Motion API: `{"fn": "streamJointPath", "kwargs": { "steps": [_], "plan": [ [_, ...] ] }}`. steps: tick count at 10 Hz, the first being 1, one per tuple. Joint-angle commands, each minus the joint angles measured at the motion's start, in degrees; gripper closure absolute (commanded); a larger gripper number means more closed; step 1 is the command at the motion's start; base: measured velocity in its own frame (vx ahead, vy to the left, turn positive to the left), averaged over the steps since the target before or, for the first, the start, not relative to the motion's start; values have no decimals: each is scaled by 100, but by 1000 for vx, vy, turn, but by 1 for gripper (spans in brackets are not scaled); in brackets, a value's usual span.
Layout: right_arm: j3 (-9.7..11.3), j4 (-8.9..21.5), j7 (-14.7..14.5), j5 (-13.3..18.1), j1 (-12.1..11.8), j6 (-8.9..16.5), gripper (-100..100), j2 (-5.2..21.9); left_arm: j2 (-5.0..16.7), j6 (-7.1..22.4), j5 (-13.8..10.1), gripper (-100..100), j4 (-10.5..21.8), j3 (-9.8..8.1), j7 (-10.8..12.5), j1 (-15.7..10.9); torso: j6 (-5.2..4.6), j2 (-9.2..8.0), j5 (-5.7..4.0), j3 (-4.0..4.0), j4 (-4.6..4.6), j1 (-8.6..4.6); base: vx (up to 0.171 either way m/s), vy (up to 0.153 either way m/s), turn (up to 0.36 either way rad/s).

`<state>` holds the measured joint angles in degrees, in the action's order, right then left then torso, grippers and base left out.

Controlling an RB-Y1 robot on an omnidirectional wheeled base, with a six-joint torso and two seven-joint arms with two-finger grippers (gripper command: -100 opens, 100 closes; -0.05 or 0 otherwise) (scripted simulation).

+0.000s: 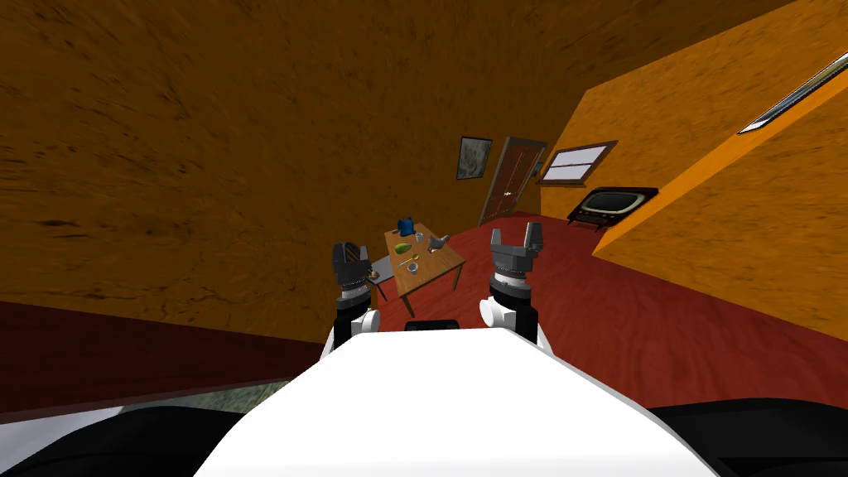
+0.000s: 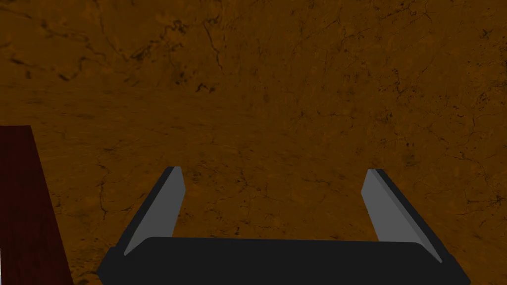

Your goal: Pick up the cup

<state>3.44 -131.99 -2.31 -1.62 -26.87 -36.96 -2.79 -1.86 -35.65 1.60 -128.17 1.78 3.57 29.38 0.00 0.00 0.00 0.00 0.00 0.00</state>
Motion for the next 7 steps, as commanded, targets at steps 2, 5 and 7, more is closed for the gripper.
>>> {"fn": "streamJointPath", "kwargs": {
  "steps": [2,5,7],
  "plan": [
    [0,0,0,0,0,0,0,0,447,179,-2,-100,103,-12,-51,-112,0,0,0,0,0,2,-5,-1,24],
    [0,0,0,0,0,0,0,0,943,602,-4,-100,339,-33,-170,-377,0,-5,1,-3,-1,3,-15,2,47],
    [0,0,0,0,0,0,0,0,1060,786,-5,-100,440,-41,-222,-492,1,-6,1,-3,-1,5,-20,7,46]
  ]
}}
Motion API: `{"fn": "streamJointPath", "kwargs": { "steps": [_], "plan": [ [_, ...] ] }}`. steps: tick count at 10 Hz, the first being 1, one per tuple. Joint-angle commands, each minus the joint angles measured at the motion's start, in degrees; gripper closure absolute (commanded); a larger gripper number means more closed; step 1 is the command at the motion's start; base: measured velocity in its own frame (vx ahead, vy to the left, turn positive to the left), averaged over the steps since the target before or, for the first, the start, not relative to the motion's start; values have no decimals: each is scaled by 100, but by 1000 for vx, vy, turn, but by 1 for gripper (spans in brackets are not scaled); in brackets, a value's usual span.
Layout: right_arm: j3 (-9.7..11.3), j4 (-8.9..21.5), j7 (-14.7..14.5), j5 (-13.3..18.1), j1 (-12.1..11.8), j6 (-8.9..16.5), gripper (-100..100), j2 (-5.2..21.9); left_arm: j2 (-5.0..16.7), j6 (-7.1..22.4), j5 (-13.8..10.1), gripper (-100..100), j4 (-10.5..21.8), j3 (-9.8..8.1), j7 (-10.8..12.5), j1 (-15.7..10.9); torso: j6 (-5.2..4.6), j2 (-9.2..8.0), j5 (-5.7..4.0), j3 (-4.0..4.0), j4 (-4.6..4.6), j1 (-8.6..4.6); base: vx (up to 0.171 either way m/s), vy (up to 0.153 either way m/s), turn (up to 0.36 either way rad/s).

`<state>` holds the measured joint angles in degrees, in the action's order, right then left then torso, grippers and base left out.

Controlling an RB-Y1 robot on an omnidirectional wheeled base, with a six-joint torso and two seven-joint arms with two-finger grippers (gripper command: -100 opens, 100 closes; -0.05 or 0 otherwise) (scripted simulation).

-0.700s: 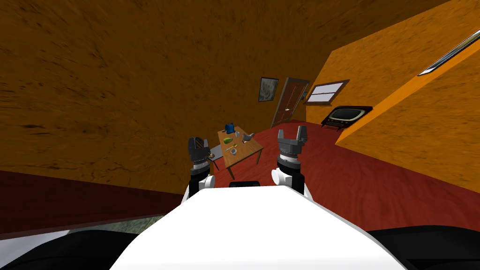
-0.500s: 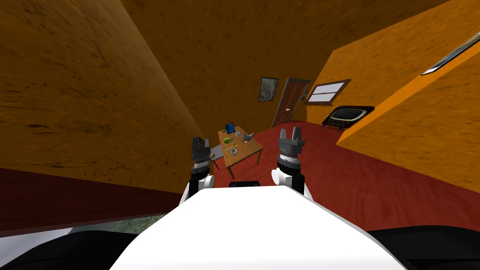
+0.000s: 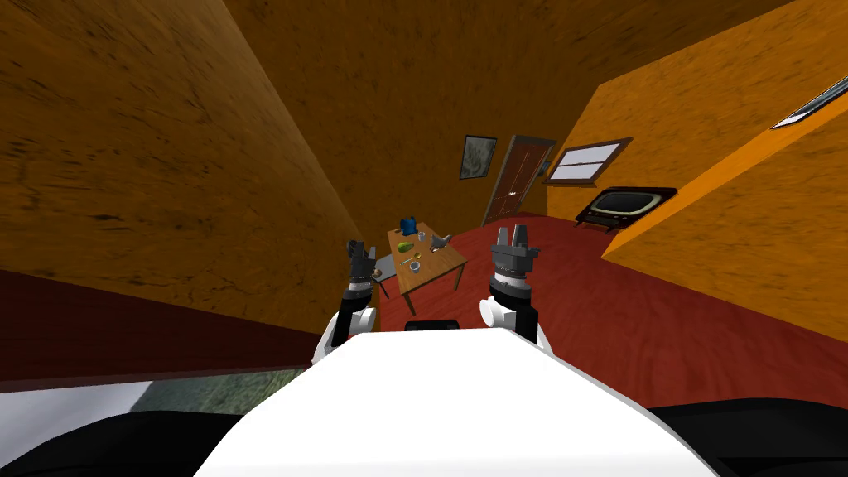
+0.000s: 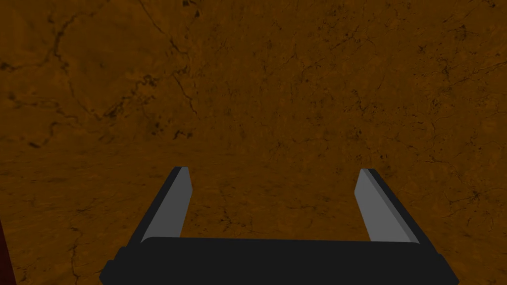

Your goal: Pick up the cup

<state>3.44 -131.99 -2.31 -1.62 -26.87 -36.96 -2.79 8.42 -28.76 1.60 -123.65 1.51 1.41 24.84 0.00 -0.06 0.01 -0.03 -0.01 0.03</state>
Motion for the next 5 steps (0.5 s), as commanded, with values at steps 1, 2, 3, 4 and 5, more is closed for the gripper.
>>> {"fn": "streamJointPath", "kwargs": {
  "steps": [1,2,3,4,5],
  "plan": [
    [0,0,0,0,0,0,0,0,130,286,-6,-100,98,-22,-62,-164,0,0,0,0,0,0,-18,8,53],
    [0,0,0,0,0,0,0,0,130,300,-6,-100,98,-22,-62,-164,0,1,0,1,0,1,-15,7,25],
    [0,0,0,0,0,0,0,0,211,519,-6,-100,217,-29,-123,-300,0,0,0,0,0,0,-18,10,68],
    [0,0,0,0,0,0,0,0,276,669,-6,-100,343,-36,-189,-444,1,0,0,0,0,1,-27,16,95],
    [0,0,0,0,0,0,0,0,276,753,-6,-100,343,-36,-189,-444,1,-1,1,-1,0,3,-23,11,22]
  ]
}}
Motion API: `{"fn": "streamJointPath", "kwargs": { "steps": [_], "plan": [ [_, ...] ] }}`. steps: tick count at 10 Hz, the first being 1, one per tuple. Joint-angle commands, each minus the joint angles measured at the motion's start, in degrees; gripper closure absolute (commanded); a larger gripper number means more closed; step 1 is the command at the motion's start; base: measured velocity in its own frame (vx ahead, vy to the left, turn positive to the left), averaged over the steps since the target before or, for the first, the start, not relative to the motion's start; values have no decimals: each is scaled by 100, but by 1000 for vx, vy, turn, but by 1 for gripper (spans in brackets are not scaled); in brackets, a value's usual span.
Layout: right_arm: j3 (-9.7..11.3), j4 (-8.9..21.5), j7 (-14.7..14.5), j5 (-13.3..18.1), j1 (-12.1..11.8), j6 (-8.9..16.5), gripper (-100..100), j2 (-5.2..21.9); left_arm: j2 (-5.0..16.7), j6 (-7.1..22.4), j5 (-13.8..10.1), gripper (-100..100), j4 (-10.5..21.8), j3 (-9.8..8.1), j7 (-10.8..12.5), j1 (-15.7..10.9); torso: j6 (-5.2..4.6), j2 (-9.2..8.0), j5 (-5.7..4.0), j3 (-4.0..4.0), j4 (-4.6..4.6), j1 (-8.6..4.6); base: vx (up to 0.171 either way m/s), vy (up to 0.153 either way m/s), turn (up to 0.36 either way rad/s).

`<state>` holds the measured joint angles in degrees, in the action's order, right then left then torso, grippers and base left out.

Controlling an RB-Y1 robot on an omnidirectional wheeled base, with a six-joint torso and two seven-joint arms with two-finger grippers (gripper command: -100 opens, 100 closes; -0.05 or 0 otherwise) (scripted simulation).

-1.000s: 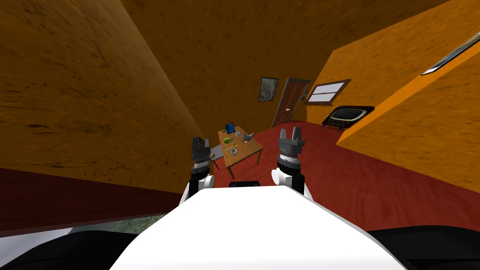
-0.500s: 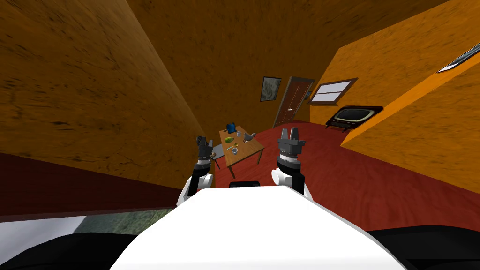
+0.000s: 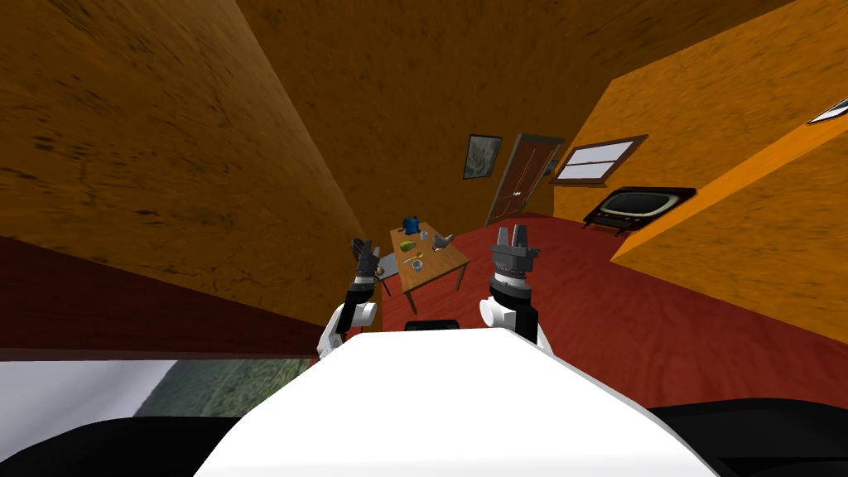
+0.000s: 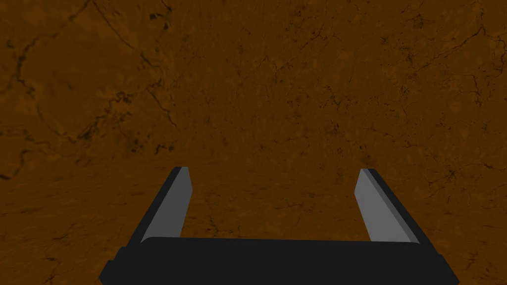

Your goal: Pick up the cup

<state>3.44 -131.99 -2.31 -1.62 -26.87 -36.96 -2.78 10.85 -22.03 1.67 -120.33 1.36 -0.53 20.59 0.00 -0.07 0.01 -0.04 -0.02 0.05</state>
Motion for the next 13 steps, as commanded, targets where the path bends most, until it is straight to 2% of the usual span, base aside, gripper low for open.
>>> {"fn": "streamJointPath", "kwargs": {
  "steps": [1,2,3,4,5,6,7,8,9,10,11,12,13],
  "plan": [
    [0,0,0,0,0,0,0,0,85,286,-13,-100,144,-27,-65,-169,0,0,0,0,0,0,-25,12,64],
    [0,0,0,0,0,0,0,0,85,327,-13,-100,144,-27,-65,-169,1,-1,0,0,0,1,-19,11,33],
    [0,0,0,0,0,0,0,0,127,550,-13,-100,284,-35,-136,-326,0,1,0,0,0,0,-17,11,70],
    [0,0,0,0,0,0,0,0,127,585,-13,-100,284,-35,-136,-326,1,2,0,1,1,0,-13,9,29],
    [0,0,0,0,0,0,0,0,162,794,-14,-100,430,-43,-211,-489,0,3,0,1,1,-1,-19,14,72],
    [0,0,0,0,0,0,0,0,162,853,-14,-100,430,-43,-211,-489,1,2,0,1,0,0,-19,8,29],
    [0,0,0,0,0,0,0,0,191,1051,-16,-100,581,-52,-287,-656,0,1,0,1,0,-2,-21,7,72],
    [0,0,0,0,0,0,0,0,191,1129,-16,-100,581,-52,-287,-656,1,1,-1,1,0,-2,-16,4,29],
    [0,0,0,0,0,0,0,0,217,1348,-18,-100,739,-63,-365,-827,0,2,-1,1,0,-3,-16,4,49],
    [0,0,0,0,0,0,0,0,217,1413,-18,-100,739,-63,-365,-827,0,2,-1,1,1,-4,-14,4,39],
    [0,0,0,0,0,0,0,0,240,1614,-21,-100,903,-77,-443,-1000,0,3,-1,1,1,-4,-15,4,64],
    [0,0,0,0,0,0,0,0,240,1703,-21,-100,903,-77,-443,-1000,0,3,-1,2,1,-4,-11,0,29],
    [0,0,0,0,0,0,0,0,259,1917,-26,-100,1075,-93,-523,-1175,0,3,-1,2,1,-5,-13,-3,52]
  ]
}}
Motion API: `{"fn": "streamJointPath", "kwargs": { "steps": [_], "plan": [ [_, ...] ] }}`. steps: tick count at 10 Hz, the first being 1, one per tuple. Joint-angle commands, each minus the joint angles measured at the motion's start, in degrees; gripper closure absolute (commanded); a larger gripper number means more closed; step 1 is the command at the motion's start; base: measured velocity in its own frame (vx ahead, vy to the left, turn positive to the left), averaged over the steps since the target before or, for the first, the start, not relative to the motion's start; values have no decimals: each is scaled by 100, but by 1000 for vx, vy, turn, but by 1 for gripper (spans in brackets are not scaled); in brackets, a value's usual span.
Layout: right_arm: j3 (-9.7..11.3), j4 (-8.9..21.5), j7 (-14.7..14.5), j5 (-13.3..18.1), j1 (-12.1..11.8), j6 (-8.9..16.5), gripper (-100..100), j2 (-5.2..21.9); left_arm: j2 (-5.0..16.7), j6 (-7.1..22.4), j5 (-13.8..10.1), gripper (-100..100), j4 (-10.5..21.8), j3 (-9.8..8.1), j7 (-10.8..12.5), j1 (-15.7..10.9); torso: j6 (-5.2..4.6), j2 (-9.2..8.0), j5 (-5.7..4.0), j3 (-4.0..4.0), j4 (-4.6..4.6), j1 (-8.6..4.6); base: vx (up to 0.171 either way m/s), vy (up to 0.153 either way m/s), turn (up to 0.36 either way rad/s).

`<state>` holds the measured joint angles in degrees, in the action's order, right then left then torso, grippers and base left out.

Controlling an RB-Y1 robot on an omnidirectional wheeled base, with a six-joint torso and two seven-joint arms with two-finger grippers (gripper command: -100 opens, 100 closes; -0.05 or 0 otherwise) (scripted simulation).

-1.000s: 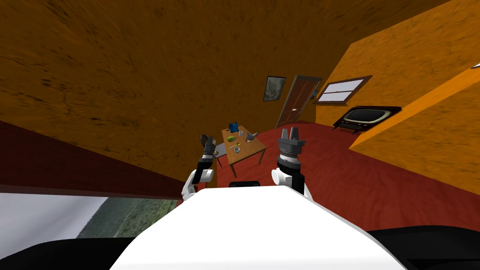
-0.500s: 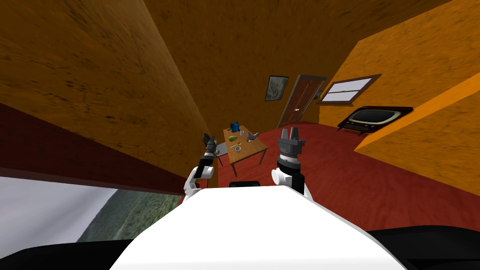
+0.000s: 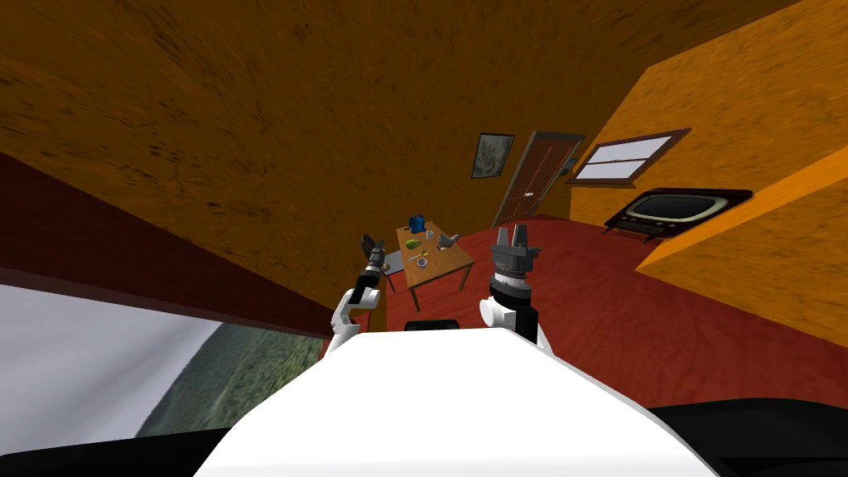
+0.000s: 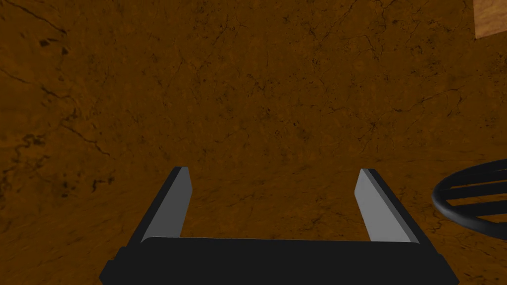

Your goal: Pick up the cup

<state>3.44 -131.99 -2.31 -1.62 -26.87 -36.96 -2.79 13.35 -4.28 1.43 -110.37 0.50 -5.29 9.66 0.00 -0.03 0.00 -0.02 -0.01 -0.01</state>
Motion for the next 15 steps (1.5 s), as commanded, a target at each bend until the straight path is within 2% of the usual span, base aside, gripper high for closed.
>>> {"fn": "streamJointPath", "kwargs": {
  "steps": [1,2,3,4,5,6,7,8,9,10,11,12,13,14,15],
  "plan": [
    [0,0,0,0,0,0,0,0,10,223,-2,-100,78,-8,-47,-82,0,0,0,0,0,0,-10,-4,30],
    [0,0,0,0,0,0,0,0,27,421,-8,-100,257,-27,-127,-257,0,0,0,0,0,-1,-10,-9,60],
    [0,0,0,0,0,0,0,0,27,523,-8,-100,257,-27,-127,-257,0,1,-1,0,0,-3,-7,-11,23],
    [0,0,0,0,0,0,0,0,42,735,-15,-100,445,-50,-207,-433,0,1,-1,0,0,-3,-5,-16,34],
    [0,0,0,0,0,0,0,0,42,825,-15,-100,445,-50,-207,-433,0,2,-1,1,0,-5,-2,-15,26],
    [0,0,0,0,0,0,0,0,54,1030,-24,-100,641,-76,-287,-607,0,3,-1,2,1,-6,0,-26,36],
    [0,0,0,0,0,0,0,0,54,1129,-24,-100,641,-76,-287,-607,0,4,-2,2,1,-9,3,-25,16],
    [0,0,0,0,0,0,0,0,64,1349,-35,-100,844,-105,-367,-780,0,5,-2,3,1,-9,6,-37,21],
    [0,0,0,0,0,0,0,0,64,1434,-35,-100,844,-105,-367,-780,0,7,-3,4,2,-13,5,-30,13],
    [0,0,0,0,0,0,0,0,71,1596,-47,-100,1056,-139,-446,-952,0,6,-3,4,1,-11,5,-34,12],
    [0,0,0,0,0,0,0,0,71,1739,-47,-100,1056,-139,-446,-952,0,7,-3,4,1,-13,7,-36,8],
    [0,0,0,0,0,0,0,0,77,1893,-61,-100,1273,-176,-523,-1123,0,7,-3,4,2,-14,18,-50,4],
    [1,0,0,0,0,0,0,0,77,2025,-61,-100,1273,-176,-523,-1123,0,10,-4,6,2,-18,19,-44,5],
    [0,0,0,0,0,0,0,0,82,2185,-76,-100,1496,-217,-600,-1291,0,11,-4,6,2,-17,22,-64,-5],
    [1,0,0,0,0,0,0,-1,82,2344,-76,-100,1496,-217,-600,-1291,-1,12,-5,7,3,-24,16,-51,2]
  ]
}}
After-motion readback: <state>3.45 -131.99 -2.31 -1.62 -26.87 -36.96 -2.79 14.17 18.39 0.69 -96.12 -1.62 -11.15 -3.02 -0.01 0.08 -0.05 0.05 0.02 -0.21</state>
